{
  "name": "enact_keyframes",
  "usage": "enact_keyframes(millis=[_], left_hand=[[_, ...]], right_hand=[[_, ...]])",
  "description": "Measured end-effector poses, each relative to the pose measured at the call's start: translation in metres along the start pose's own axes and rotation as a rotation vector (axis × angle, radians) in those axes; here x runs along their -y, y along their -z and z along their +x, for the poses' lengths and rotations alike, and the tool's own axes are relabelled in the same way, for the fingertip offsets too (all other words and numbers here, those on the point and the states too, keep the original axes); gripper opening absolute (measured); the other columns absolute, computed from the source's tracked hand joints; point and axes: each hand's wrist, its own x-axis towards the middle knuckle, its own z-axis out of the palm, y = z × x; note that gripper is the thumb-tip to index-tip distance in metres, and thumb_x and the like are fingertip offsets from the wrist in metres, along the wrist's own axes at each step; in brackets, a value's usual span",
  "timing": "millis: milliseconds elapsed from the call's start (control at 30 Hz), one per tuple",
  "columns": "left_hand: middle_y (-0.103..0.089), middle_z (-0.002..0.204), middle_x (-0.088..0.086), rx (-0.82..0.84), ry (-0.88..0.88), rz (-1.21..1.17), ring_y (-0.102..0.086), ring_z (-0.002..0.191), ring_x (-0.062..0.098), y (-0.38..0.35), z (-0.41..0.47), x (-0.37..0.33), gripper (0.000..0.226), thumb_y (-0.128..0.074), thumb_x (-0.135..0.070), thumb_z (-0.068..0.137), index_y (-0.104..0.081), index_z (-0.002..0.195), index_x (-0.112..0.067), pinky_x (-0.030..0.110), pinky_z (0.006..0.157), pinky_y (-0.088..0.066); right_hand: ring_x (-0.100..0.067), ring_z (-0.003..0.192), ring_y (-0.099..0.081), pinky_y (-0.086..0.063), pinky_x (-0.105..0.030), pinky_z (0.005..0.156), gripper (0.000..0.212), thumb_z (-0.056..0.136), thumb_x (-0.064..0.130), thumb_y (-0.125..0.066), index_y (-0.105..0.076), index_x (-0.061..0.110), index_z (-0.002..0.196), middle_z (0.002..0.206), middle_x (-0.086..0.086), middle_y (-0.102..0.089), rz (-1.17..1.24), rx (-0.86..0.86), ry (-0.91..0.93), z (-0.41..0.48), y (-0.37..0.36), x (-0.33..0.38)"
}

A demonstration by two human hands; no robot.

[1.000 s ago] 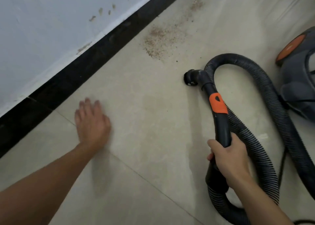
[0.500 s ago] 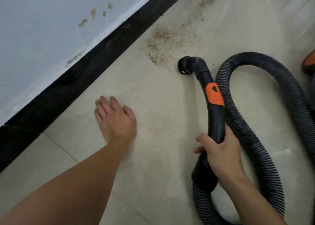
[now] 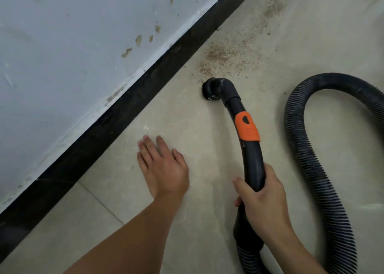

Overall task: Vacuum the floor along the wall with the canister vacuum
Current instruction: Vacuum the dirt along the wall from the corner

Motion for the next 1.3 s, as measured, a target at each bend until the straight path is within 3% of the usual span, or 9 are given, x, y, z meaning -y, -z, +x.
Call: enact_keyframes(millis=[167,367,567,733,867,1100,1200,1300], left_hand=[[-0.024,0.155,0.025,0.019,0.004,0.007,-0.017,0.145,0.037,-0.002,0.001,0.002,0.057,-0.032,-0.033,0.097,-0.033,0.147,-0.005,0.047,0.118,-0.013],[-0.022,0.155,0.024,0.038,0.005,0.011,-0.015,0.145,0.036,-0.002,0.000,0.000,0.058,-0.032,-0.034,0.097,-0.031,0.148,-0.006,0.046,0.119,-0.011],[-0.021,0.156,0.023,0.046,0.016,0.009,-0.013,0.146,0.036,-0.003,0.000,0.002,0.059,-0.031,-0.034,0.096,-0.031,0.148,-0.006,0.046,0.119,-0.011],[-0.018,0.157,0.023,0.059,0.013,0.001,-0.011,0.146,0.036,-0.003,0.002,0.001,0.059,-0.032,-0.034,0.097,-0.029,0.149,-0.006,0.046,0.119,-0.007],[-0.017,0.157,0.022,0.069,0.014,0.000,-0.010,0.147,0.035,-0.001,0.000,0.002,0.059,-0.031,-0.035,0.097,-0.028,0.150,-0.007,0.047,0.119,-0.007],[-0.020,0.156,0.024,0.071,0.005,0.000,-0.014,0.146,0.037,0.002,0.002,0.004,0.058,-0.034,-0.032,0.097,-0.031,0.148,-0.005,0.048,0.118,-0.011],[-0.023,0.155,0.026,0.053,-0.003,-0.014,-0.016,0.145,0.038,0.003,0.002,0.003,0.060,-0.027,-0.033,0.095,-0.034,0.147,-0.003,0.049,0.117,-0.012],[-0.024,0.154,0.026,0.037,-0.004,-0.027,-0.018,0.144,0.039,0.004,0.002,0.002,0.062,-0.026,-0.034,0.093,-0.035,0.146,-0.002,0.049,0.117,-0.013]], right_hand=[[-0.014,0.044,-0.064,-0.047,-0.030,0.047,0.024,0.083,0.020,-0.070,-0.048,0.030,0.086,0.064,-0.002,-0.060,0.012,-0.055,0.026,0.029,-0.010,0.019],[-0.014,0.044,-0.064,-0.043,-0.021,0.040,0.025,0.082,0.023,-0.071,-0.050,0.035,0.086,0.060,0.001,-0.060,0.007,-0.023,0.003,0.012,-0.014,0.011],[-0.015,0.044,-0.065,-0.055,-0.037,0.054,0.021,0.083,0.022,-0.068,-0.049,0.025,0.092,0.068,-0.002,-0.061,-0.017,-0.020,0.034,0.043,-0.037,0.035],[-0.017,0.046,-0.066,-0.060,-0.043,0.059,0.021,0.082,0.021,-0.067,-0.051,0.023,0.095,0.074,-0.001,-0.060,-0.014,-0.027,0.019,0.067,-0.045,0.055],[-0.021,0.050,-0.069,-0.059,-0.041,0.058,0.022,0.082,0.016,-0.065,-0.049,0.018,0.098,0.078,-0.003,-0.059,-0.050,0.077,0.041,0.082,-0.053,0.075],[-0.022,0.051,-0.066,-0.053,-0.036,0.050,0.025,0.077,0.019,-0.067,-0.047,0.031,0.085,0.069,-0.003,-0.062,-0.301,0.199,0.061,0.038,0.003,0.058],[-0.021,0.055,-0.064,-0.054,-0.042,0.056,0.031,0.073,0.029,-0.069,-0.049,0.041,0.093,0.062,-0.001,-0.063,-0.450,0.108,-0.021,-0.010,0.046,0.019],[-0.019,0.053,-0.065,-0.053,-0.040,0.059,0.035,0.071,0.023,-0.075,-0.053,0.040,0.092,0.055,-0.002,-0.064,-0.427,-0.039,-0.152,-0.033,0.087,-0.010]])
